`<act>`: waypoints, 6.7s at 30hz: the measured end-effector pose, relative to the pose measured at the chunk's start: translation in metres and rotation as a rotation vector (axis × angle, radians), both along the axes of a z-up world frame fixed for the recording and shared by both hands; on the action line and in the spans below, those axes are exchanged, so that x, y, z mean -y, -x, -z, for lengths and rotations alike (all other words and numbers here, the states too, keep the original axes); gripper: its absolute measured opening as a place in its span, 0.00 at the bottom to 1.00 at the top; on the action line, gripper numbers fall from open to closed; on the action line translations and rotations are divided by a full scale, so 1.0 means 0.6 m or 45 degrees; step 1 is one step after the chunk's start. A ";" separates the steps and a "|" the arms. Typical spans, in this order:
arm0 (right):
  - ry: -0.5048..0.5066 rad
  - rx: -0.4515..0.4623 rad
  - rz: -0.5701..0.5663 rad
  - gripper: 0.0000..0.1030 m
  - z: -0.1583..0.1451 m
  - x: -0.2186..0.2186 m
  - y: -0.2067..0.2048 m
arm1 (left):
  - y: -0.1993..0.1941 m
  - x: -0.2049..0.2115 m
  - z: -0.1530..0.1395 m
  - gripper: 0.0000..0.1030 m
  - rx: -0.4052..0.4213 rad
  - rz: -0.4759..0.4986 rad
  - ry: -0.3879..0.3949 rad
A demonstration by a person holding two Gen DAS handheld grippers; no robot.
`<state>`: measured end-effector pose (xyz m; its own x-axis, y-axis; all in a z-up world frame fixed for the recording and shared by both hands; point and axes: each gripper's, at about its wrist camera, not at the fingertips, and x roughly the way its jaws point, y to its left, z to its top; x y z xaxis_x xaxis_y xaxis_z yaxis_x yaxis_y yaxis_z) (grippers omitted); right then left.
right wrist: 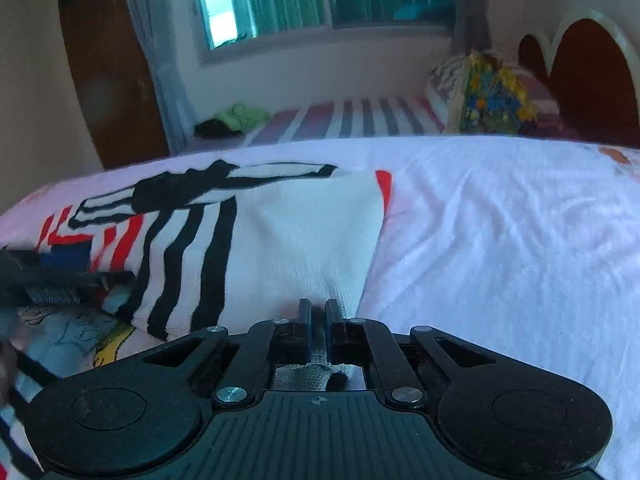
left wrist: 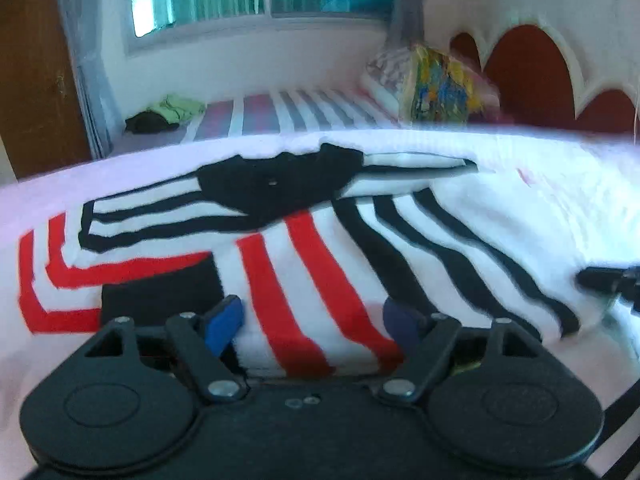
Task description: Fold small clothes
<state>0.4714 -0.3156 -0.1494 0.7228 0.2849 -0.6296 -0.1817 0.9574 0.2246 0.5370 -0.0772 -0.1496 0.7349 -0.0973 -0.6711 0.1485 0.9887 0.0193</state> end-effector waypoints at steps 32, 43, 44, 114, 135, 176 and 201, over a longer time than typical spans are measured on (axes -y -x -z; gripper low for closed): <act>-0.250 -0.085 0.135 0.04 -0.080 -0.293 0.045 | 0.275 -0.688 -0.008 0.49 0.171 -0.982 0.802; -0.179 -0.080 0.116 0.04 -0.087 -0.340 0.027 | 0.249 -0.783 0.011 0.43 0.252 -1.122 1.024; -0.175 -0.081 0.147 0.04 -0.083 -0.332 0.020 | 0.241 -0.781 0.001 0.40 0.237 -1.110 0.944; -0.519 -0.149 0.181 0.09 -0.032 -0.240 -0.041 | 0.172 -0.389 -0.008 0.62 0.042 -0.190 0.075; -0.281 -0.032 0.243 0.09 -0.055 -0.181 0.035 | 0.184 -0.422 -0.065 0.68 0.102 -0.054 0.158; -0.304 -0.054 0.211 0.56 -0.010 -0.145 -0.030 | 0.025 -0.279 0.000 0.69 0.071 0.043 0.074; -0.135 0.041 -0.065 0.05 -0.016 -0.316 -0.111 | -0.091 -0.283 -0.005 0.81 0.074 -0.009 0.096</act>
<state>0.5378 -0.1260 -0.1401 0.7249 0.3859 -0.5706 -0.2386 0.9177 0.3175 0.5918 0.0926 -0.1467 0.7732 -0.1408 -0.6183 0.1424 0.9887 -0.0471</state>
